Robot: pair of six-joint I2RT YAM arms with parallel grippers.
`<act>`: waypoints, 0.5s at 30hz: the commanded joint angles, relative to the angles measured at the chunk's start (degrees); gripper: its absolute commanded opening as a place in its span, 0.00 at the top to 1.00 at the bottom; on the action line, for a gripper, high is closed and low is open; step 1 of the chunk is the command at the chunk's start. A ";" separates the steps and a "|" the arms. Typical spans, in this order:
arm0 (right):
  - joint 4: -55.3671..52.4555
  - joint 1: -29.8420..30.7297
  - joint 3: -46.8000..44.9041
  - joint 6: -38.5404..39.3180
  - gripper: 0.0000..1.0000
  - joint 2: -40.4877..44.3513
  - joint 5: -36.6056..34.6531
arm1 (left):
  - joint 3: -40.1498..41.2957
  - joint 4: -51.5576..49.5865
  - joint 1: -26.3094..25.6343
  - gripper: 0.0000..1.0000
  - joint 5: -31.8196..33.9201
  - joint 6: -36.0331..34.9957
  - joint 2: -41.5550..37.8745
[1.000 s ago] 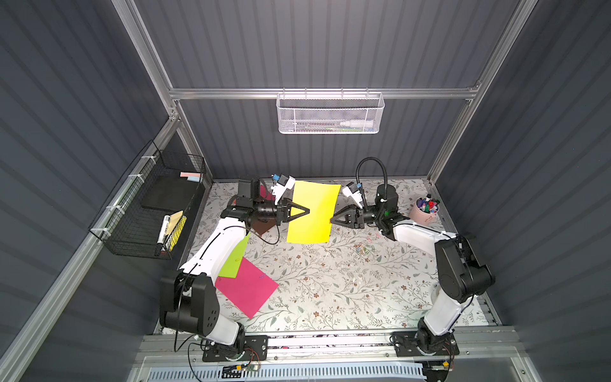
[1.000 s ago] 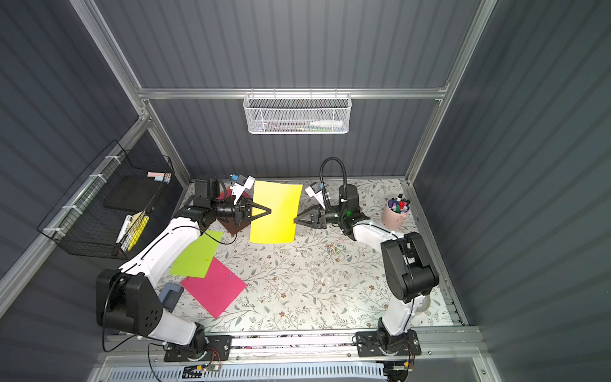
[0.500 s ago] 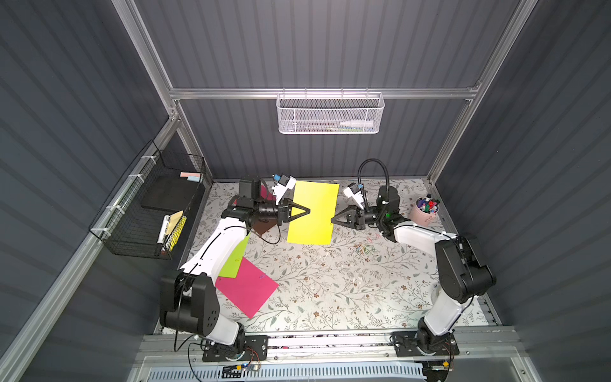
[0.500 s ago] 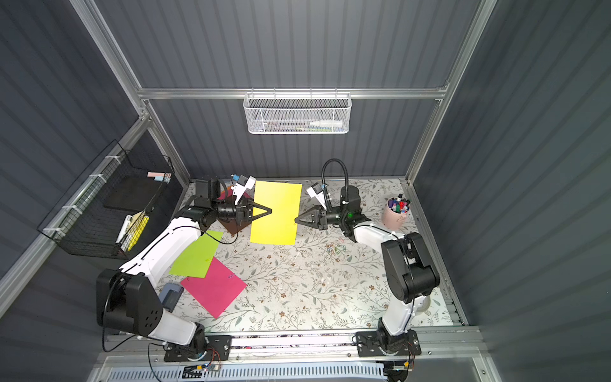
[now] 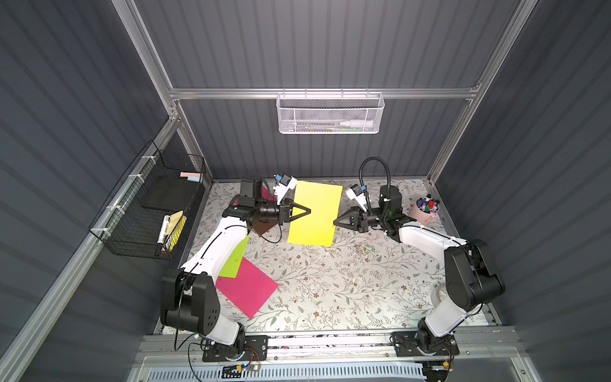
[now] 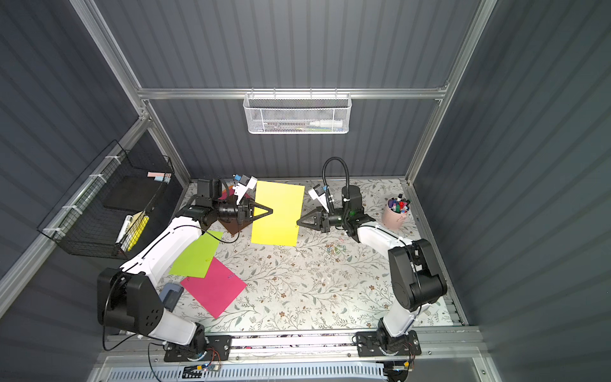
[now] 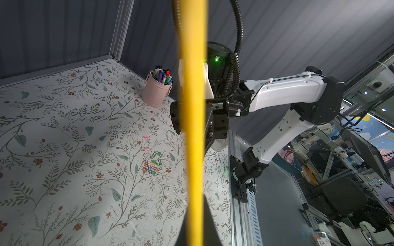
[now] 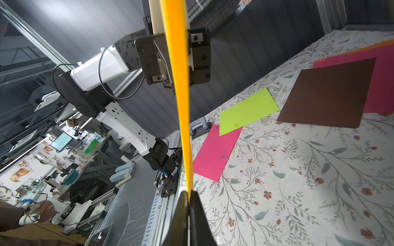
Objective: Unclip the paperclips from the documents
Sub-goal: Remove the paper clip from the document, then place the paper clip at the center of the board.
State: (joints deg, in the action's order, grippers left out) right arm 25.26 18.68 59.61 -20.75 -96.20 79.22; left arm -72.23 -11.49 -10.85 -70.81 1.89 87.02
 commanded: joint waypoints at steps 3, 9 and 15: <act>-3.55 -2.56 0.23 0.64 0.92 -1.48 0.72 | -3.10 0.76 1.36 1.00 -0.19 -0.57 0.03; 2.92 -3.56 -0.85 -4.86 0.92 -2.30 0.32 | -2.74 0.85 1.49 1.00 -0.63 -0.75 -0.18; 3.39 -3.74 -1.19 -5.43 0.98 -2.83 0.41 | -2.79 0.94 1.62 1.00 -0.81 -0.88 -0.21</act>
State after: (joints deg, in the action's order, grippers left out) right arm 26.98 14.70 59.13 -25.10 -98.87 79.15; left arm -73.30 -10.83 -9.45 -70.89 1.87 87.09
